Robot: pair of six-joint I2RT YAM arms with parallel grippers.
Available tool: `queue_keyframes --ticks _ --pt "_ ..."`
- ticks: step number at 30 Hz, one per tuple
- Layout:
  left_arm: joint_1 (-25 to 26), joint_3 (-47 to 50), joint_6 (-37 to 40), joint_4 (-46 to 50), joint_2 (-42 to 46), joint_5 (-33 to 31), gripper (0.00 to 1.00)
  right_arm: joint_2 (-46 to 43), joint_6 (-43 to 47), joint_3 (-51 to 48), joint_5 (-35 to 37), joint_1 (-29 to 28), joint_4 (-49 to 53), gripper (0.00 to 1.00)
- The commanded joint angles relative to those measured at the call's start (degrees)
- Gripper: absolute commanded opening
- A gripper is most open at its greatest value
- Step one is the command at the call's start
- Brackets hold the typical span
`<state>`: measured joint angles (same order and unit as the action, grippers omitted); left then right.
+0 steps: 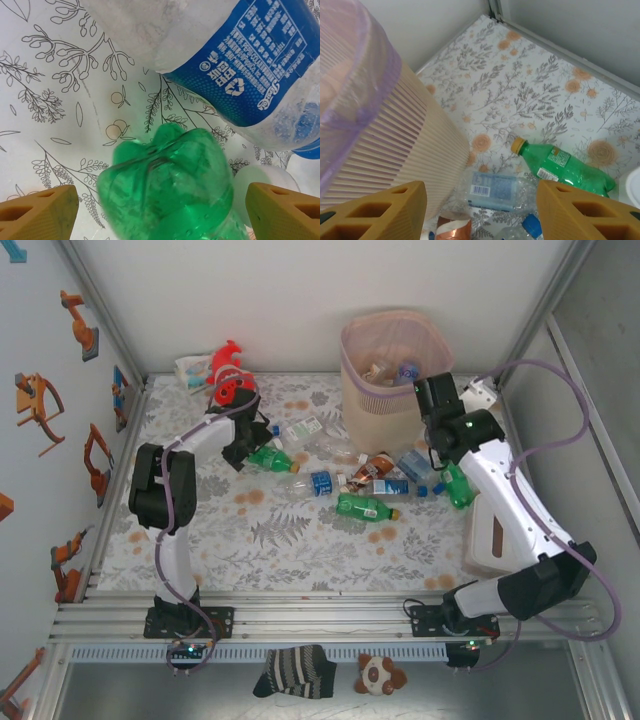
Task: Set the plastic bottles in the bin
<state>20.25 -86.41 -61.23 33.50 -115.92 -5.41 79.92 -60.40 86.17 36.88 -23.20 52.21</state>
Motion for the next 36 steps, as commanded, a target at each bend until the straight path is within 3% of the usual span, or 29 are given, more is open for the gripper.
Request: queue_keyframes --ticks 1,18,29,36 --pt "-0.72 0.88 -1.16 -1.16 -1.01 2.35 0.85 -0.82 -2.57 -0.95 0.34 0.34 0.44 0.58" --pt "-0.74 2.69 -0.39 -3.22 -1.86 2.90 0.74 -0.04 -1.97 -1.40 -3.95 0.35 -1.34 0.54" --pt "-1.18 7.56 1.23 -7.03 2.27 1.61 0.59 -1.29 9.18 -4.55 -13.46 0.35 -10.55 0.51" --pt "-1.19 9.13 4.30 -8.92 7.47 -0.12 0.55 -2.05 20.94 -5.46 -25.74 0.34 -16.12 0.51"
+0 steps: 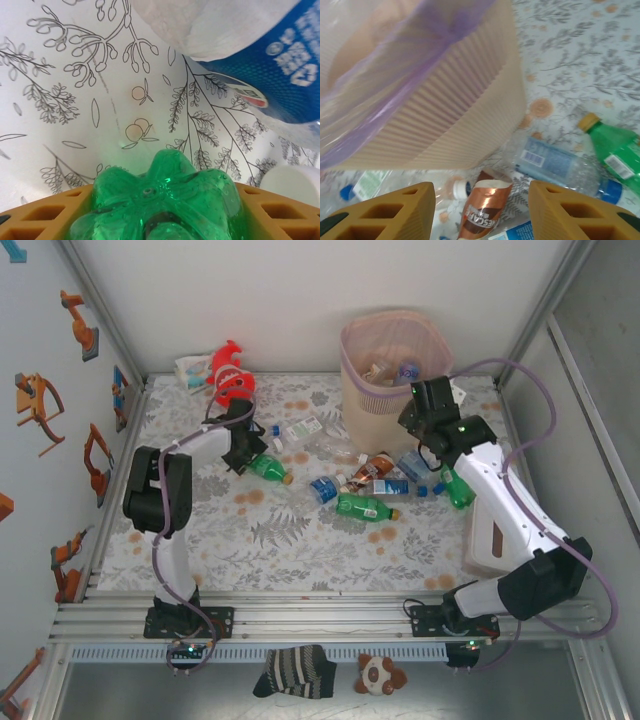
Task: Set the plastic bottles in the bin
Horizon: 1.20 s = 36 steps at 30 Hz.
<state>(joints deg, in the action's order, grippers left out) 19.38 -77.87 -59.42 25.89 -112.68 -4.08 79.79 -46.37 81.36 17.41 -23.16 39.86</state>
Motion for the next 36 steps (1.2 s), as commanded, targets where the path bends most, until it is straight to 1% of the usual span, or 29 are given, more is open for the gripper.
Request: queue_keyframes --ticks 1,5,8,10,12,15,18,20,24,26,28,32,33,36 --pt "-0.30 0.84 3.21 -1.82 5.24 -1.46 0.55 -1.97 8.67 -0.84 -8.50 0.25 -4.36 0.52" --pt "-0.13 2.61 7.62 -5.46 9.70 0.06 0.53 -2.73 16.05 -2.66 -19.82 0.31 -8.30 0.53" --pt "0.30 7.03 11.25 -12.69 15.07 1.97 0.51 -3.69 18.84 -4.31 -29.17 0.30 -11.61 0.53" --pt "0.31 11.27 13.54 -20.25 19.07 5.44 0.49 -4.34 19.45 -5.60 -36.78 0.28 -14.85 0.53" --pt "0.22 14.74 15.91 -28.31 22.05 10.52 0.48 -4.84 19.02 -6.76 -43.24 0.17 -18.39 0.54" --pt "0.21 17.66 18.60 -35.94 25.13 16.70 0.49 -5.26 18.02 -7.51 -49.65 -0.04 -22.05 0.54" --pt "0.31 18.84 20.69 -42.19 27.18 24.64 0.50 -5.51 18.15 -7.37 -52.66 -0.69 -23.42 0.55" --pt "0.25 19.61 19.91 -48.18 27.98 30.01 0.50 -5.65 17.98 -7.39 -54.37 -1.24 -24.53 0.57" --pt "0.74 20.27 14.71 -64.23 28.10 40.46 0.50 -5.37 17.45 -7.23 -57.79 -2.36 -26.62 0.60" --pt "1.29 19.24 11.88 -70.27 27.54 44.59 0.50 -5.21 17.67 -6.67 -58.38 -3.08 -26.67 0.62" --pt "2.12 18.01 9.94 -75.16 27.05 49.18 0.46 -5.25 17.93 -6.37 -59.17 -3.85 -27.27 0.63" --pt "3.88 15.55 5.43 -87.42 26.21 59.24 0.45 -5.43 17.64 -5.97 -61.44 -5.42 -30.00 0.67" --pt "4.39 14.87 3.89 -90.48 25.90 61.05 0.44 -5.35 17.53 -5.80 -62.23 -5.81 -30.72 0.67" --pt "5.84 12.40 0.50 -95.26 25.13 64.69 0.42 -5.43 17.12 -5.34 -64.04 -6.91 -33.27 0.71"
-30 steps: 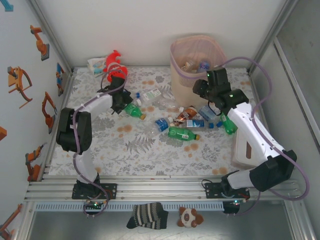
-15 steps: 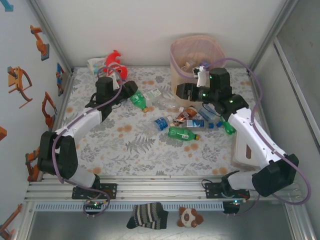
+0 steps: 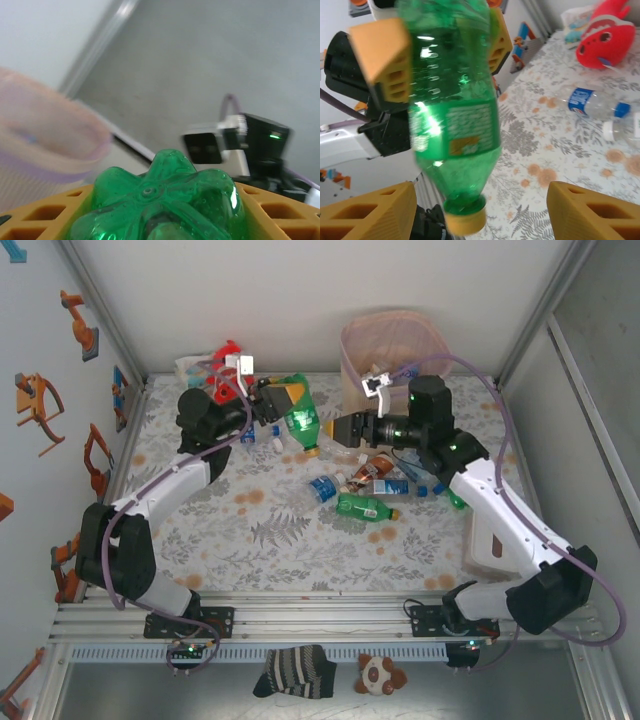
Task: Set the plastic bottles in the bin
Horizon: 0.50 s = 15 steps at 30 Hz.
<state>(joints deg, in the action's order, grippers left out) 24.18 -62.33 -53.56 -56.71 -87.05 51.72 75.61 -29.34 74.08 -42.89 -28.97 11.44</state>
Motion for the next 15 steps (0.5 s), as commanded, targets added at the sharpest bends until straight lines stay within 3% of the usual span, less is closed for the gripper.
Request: queue_keyframes --ticks 1,7,15 --pt "1.52 -3.89 -5.61 -12.86 -0.56 9.57 0.41 -1.42 0.24 1.97 -4.27 -1.48 -5.59 0.72" --pt "4.41 -7.49 -2.88 -8.84 1.08 12.17 0.40 -3.05 0.98 1.67 -8.94 -4.40 -12.73 0.73" --pt "6.43 -8.08 9.73 6.39 6.88 12.13 0.40 -3.83 2.62 3.36 -9.32 -7.21 -14.05 0.73"
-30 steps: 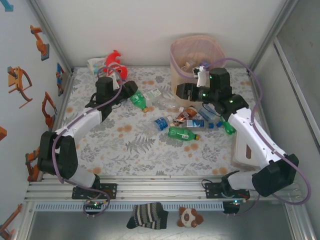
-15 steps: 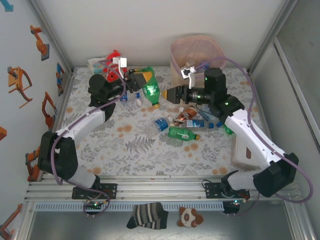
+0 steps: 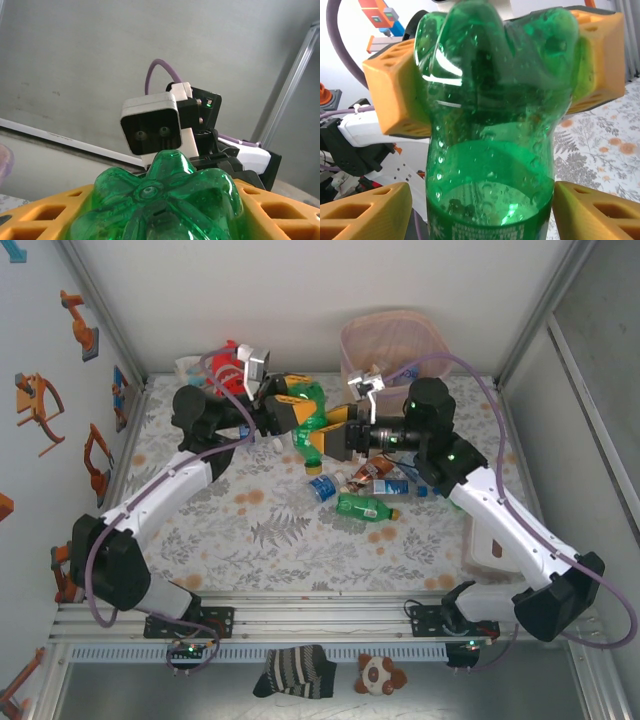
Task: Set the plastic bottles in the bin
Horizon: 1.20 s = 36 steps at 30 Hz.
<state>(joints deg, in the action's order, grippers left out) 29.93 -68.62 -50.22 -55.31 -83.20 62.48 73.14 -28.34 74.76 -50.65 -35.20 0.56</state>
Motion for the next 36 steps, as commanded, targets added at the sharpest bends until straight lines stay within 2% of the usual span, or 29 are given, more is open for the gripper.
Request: queue_keyframes --ticks 1,11,19,26,32,36 --pt "0.95 -1.89 7.44 6.14 3.55 1.41 0.40 -1.18 1.62 2.97 -1.53 -1.14 -2.95 0.72" --pt "2.06 -2.33 11.26 11.33 5.91 0.51 0.44 -0.11 1.60 4.16 -1.89 -3.05 -3.03 0.66" --pt "2.28 -2.00 12.90 14.24 7.03 -1.02 0.47 -0.80 1.53 3.46 0.36 -3.73 -2.50 0.54" --pt "2.32 -0.99 15.81 17.56 8.90 -3.11 0.68 -1.20 1.68 3.11 2.50 -4.08 -2.34 0.48" --pt "2.09 -0.77 21.26 24.43 11.30 -5.35 0.74 -2.46 5.43 3.78 9.03 -4.00 1.43 0.48" --pt "2.06 -0.07 24.73 28.86 13.21 -9.31 0.77 -2.62 8.97 5.63 12.05 -3.50 5.34 0.48"
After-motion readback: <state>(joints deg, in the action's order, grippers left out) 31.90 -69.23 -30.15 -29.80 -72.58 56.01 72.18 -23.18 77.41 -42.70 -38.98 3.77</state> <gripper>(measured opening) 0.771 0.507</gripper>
